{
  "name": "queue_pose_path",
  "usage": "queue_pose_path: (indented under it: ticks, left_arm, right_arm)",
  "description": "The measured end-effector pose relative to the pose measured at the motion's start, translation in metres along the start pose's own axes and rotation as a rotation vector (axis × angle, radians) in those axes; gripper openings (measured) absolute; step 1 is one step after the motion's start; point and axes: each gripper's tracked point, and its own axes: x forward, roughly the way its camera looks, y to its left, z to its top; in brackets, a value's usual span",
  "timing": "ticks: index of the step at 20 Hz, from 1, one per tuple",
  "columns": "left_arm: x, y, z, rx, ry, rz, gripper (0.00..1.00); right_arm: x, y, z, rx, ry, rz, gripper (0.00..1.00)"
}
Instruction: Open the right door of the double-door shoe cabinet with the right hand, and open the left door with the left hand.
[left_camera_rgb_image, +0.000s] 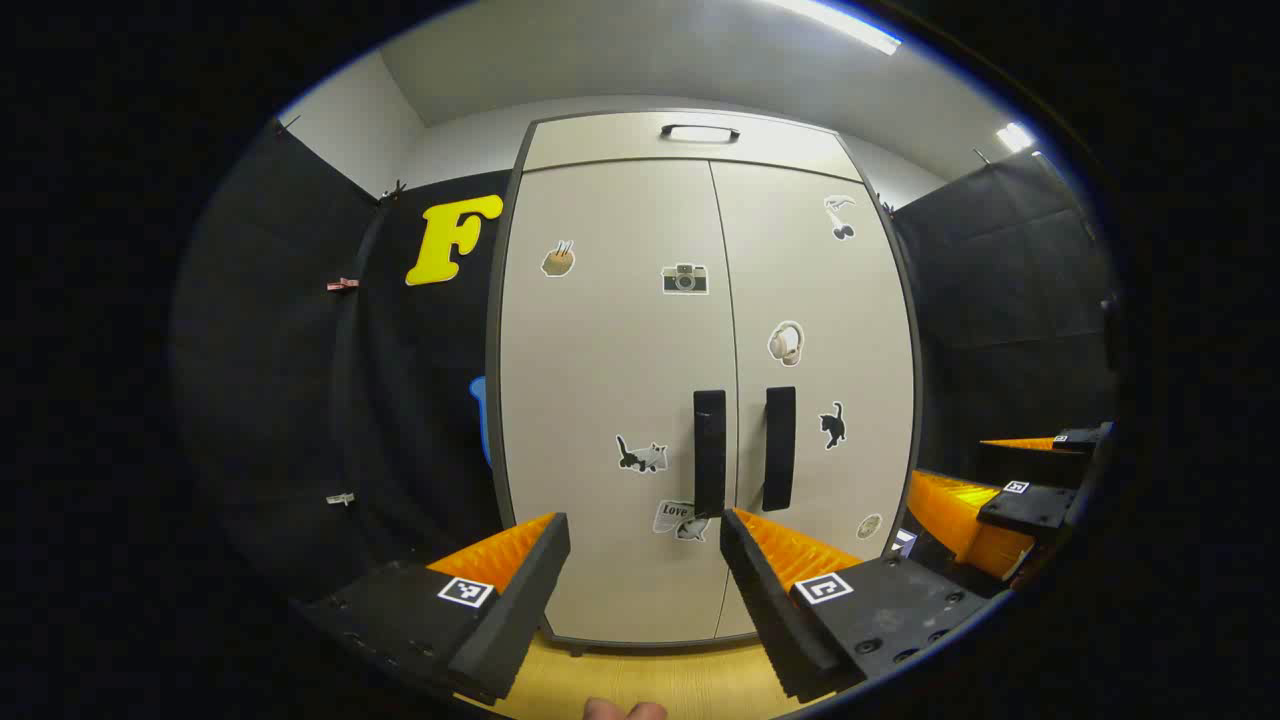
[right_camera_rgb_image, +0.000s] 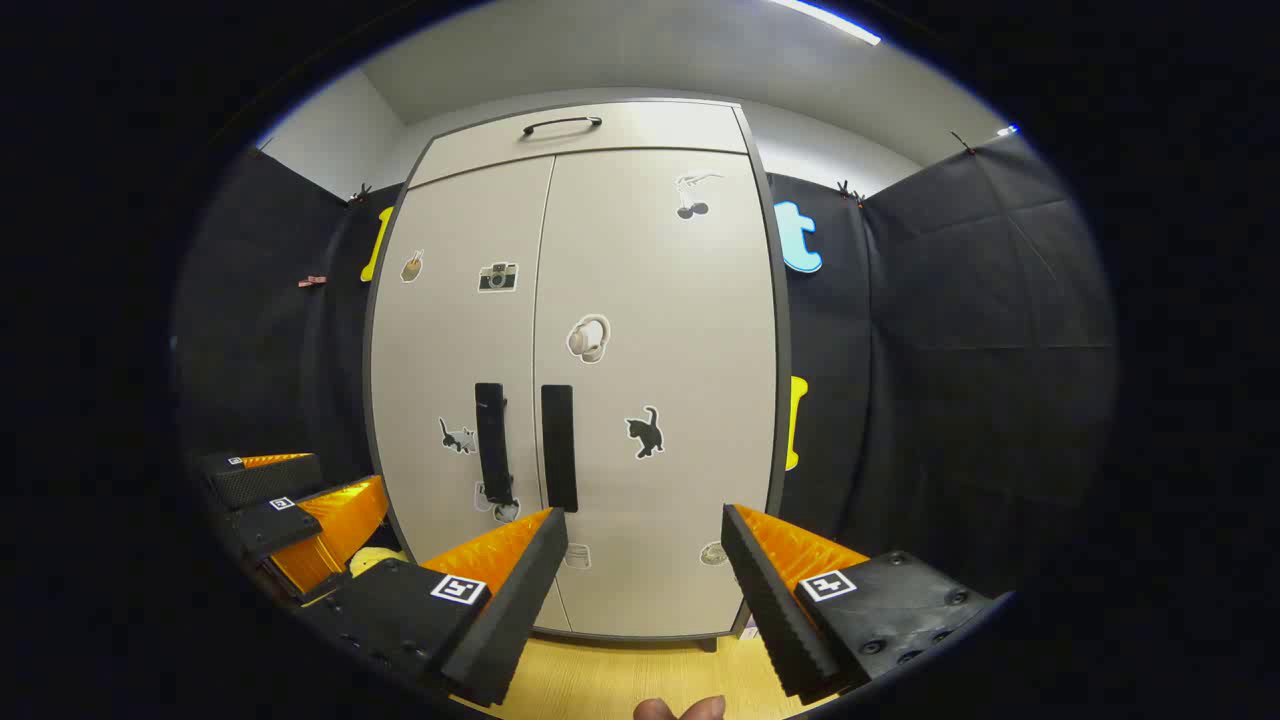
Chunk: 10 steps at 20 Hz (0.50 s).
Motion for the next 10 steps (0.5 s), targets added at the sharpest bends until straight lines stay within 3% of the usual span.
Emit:
queue_pose_path:
  ticks: [10]
  left_arm:
    - [-0.0089,0.0067,0.0103,-0.009,-0.027,-0.004,0.94]
  right_arm:
    - [-0.0104,0.0032,0.0067,0.002,-0.012,0.0,0.98]
